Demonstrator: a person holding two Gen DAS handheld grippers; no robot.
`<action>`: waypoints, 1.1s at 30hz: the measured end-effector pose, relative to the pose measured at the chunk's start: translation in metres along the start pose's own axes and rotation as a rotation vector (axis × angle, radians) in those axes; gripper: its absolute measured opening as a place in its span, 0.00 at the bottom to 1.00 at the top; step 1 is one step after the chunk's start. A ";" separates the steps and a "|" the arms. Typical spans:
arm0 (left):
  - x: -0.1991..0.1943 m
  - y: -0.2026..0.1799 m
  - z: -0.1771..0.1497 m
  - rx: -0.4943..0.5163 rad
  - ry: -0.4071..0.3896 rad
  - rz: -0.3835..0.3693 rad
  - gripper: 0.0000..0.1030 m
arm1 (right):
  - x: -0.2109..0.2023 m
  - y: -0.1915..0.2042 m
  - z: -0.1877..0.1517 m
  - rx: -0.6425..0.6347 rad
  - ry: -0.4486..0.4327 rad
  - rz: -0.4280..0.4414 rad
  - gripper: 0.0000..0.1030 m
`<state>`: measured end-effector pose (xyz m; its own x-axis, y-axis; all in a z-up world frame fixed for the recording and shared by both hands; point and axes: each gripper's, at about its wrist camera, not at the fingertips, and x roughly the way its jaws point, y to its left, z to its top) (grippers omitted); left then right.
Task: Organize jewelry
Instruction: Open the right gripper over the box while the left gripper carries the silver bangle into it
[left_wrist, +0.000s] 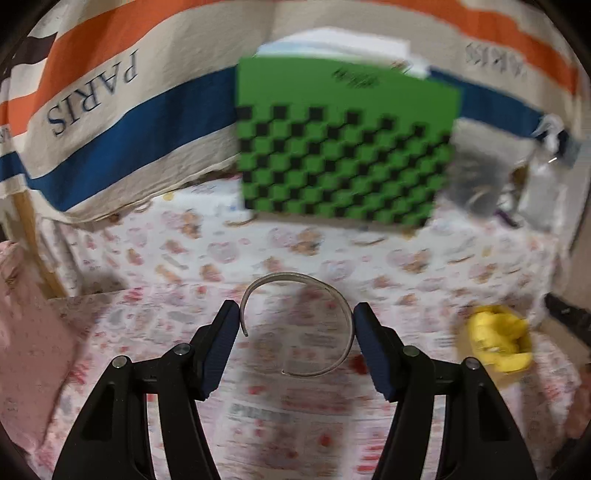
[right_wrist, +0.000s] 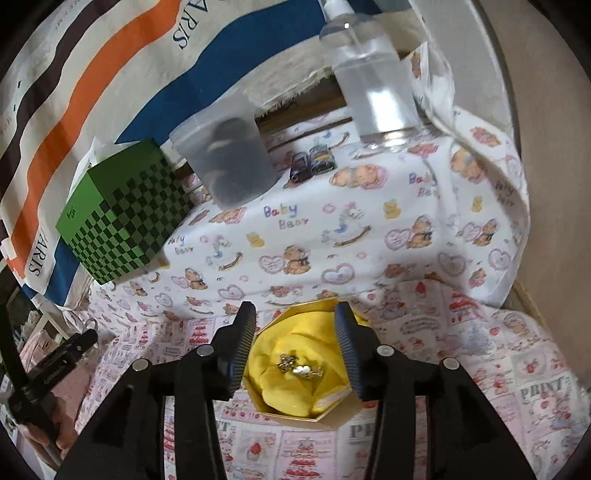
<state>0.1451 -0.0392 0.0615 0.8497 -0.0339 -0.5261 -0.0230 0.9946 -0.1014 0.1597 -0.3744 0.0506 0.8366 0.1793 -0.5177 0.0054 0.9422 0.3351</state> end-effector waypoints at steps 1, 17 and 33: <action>-0.004 -0.004 0.003 -0.006 -0.008 -0.010 0.60 | -0.003 -0.001 0.001 0.006 -0.009 -0.006 0.52; 0.017 -0.169 0.021 0.150 0.040 -0.199 0.60 | 0.002 -0.054 0.006 0.156 0.052 -0.097 0.63; 0.045 -0.210 0.003 0.191 0.118 -0.281 0.61 | -0.012 -0.082 0.014 0.278 0.005 -0.126 0.65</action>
<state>0.1893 -0.2497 0.0614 0.7417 -0.3089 -0.5954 0.3115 0.9447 -0.1022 0.1574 -0.4582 0.0403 0.8173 0.0682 -0.5721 0.2590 0.8434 0.4706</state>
